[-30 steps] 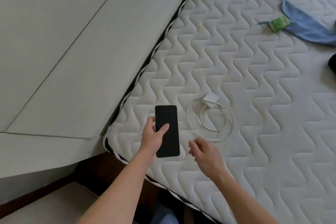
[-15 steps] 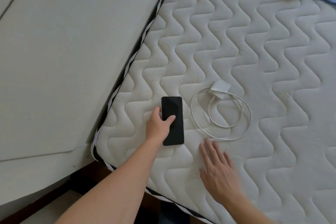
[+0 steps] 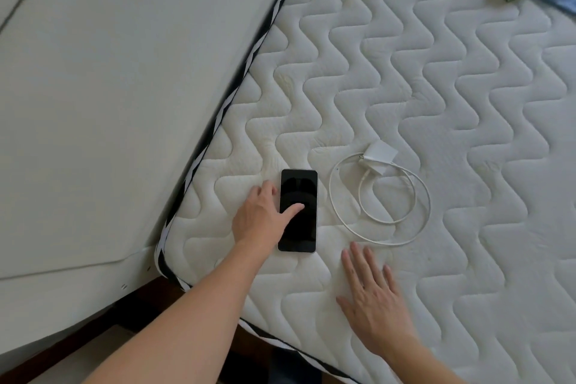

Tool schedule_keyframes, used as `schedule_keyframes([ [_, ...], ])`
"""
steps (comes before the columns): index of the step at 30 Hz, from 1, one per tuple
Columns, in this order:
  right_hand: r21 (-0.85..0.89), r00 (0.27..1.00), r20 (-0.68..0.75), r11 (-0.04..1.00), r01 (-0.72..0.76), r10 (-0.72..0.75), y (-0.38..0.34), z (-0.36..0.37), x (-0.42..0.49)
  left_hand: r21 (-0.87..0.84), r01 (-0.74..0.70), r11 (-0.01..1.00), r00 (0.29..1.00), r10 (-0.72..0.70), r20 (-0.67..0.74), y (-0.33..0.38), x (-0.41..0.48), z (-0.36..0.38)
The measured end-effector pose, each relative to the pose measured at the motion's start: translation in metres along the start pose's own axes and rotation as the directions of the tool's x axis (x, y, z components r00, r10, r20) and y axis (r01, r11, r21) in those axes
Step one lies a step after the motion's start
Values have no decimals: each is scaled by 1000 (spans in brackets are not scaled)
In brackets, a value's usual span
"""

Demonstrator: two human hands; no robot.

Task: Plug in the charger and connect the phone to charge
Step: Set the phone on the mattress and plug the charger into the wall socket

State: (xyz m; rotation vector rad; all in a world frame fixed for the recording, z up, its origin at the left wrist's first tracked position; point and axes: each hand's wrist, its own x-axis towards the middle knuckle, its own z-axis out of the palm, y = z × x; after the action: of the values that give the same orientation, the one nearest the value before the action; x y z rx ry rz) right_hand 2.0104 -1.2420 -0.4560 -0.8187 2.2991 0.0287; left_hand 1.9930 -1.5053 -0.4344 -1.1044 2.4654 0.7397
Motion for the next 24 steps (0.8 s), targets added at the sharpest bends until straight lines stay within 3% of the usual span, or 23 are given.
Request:
schedule_keyframes([
  [4, 153, 999, -33, 988, 8, -3, -5, -45, 4, 166, -108, 980, 993, 114, -31, -18, -5, -24],
  [7, 218, 980, -177, 975, -48, 87, -5, -89, 16, 278, -204, 939, 979, 193, 68, -38, 0, -35],
  [11, 306, 928, -297, 943, -131, 225, 4, -132, 48, 289, -257, 922, 962, 216, 168, -51, 7, -34],
  [16, 477, 870, -254, 837, -267, 423, 9, -145, 89, 324, -250, 912, 964, 205, 169, -55, 15, -18],
  [24, 574, 737, -230, 700, -424, 635, 1, -138, 134, 308, -266, 913, 964, 244, 108, -66, 22, -1],
])
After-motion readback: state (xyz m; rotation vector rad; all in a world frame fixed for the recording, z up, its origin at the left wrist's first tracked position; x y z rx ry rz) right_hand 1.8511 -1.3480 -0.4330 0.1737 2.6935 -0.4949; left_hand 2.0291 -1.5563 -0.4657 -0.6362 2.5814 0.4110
